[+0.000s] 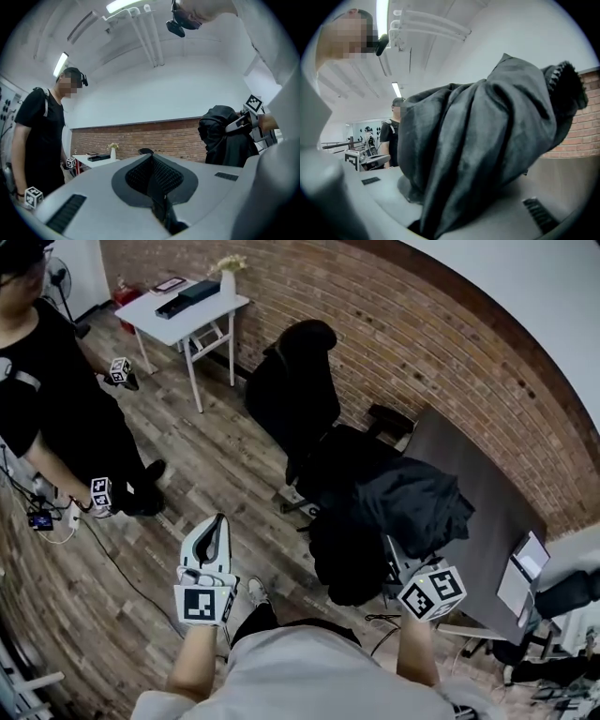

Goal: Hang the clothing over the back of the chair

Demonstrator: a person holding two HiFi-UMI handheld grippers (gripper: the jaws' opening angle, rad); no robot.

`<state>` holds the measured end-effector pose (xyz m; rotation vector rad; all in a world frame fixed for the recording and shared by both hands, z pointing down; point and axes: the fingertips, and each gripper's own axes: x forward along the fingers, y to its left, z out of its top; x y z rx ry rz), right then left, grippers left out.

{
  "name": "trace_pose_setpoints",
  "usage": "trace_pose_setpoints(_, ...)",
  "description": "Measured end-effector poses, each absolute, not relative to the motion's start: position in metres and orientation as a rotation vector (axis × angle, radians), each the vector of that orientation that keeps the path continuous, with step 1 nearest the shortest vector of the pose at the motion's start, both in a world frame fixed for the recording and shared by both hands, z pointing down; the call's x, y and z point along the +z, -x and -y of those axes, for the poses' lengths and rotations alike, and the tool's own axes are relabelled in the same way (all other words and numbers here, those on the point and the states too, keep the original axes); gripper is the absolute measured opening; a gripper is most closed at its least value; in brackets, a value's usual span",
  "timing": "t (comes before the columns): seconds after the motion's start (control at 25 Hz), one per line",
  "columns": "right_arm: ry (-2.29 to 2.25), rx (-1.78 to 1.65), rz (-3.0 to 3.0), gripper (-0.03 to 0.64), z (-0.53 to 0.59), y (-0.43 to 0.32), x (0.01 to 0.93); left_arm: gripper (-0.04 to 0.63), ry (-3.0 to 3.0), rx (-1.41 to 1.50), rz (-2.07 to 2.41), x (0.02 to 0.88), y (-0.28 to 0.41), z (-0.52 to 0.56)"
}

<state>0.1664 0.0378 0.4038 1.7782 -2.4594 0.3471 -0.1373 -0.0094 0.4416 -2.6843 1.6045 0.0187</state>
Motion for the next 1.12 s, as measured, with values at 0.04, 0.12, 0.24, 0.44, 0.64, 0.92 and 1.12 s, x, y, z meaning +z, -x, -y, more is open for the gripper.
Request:
trace_pose_setpoints(0.04, -1.786, 0.334, 2.453, 0.115, -0.029, -0.162, 0.401, 0.025, 2.696, 0.024, -1.592, 0.442, 0.14, 0.021)
trace_pose_setpoints(0.12, -1.802, 0.298, 2.423, 0.115, -0.015, -0.158, 0.396, 0.025, 2.726, 0.024, -1.569, 0.445, 0.142, 0.039)
trace_pose_setpoints(0.24, -1.825, 0.256, 2.37, 0.115, 0.002, -0.154, 0.393, 0.025, 2.767, 0.025, -1.548, 0.452, 0.141, 0.058)
trace_pose_setpoints(0.44, -1.797, 0.222, 2.375, 0.115, 0.034, -0.15, 0.389, 0.025, 2.78, 0.018, -1.528, 0.451, 0.129, 0.074)
trace_pose_setpoints(0.64, -1.732, 0.258, 2.417, 0.117, 0.073, -0.157, 0.394, 0.025, 2.751, -0.007, -1.536, 0.444, 0.115, 0.094)
trace_pose_setpoints(0.92, -1.691, 0.229, 2.495, 0.117, 0.123, -0.17, 0.386, 0.025, 2.669, -0.07, -1.592, 0.44, 0.105, 0.141)
trace_pose_setpoints(1.12, -1.678, 0.179, 2.519, 0.117, 0.166, -0.188, 0.378, 0.025, 2.659, -0.083, -1.615, 0.442, 0.091, 0.171)
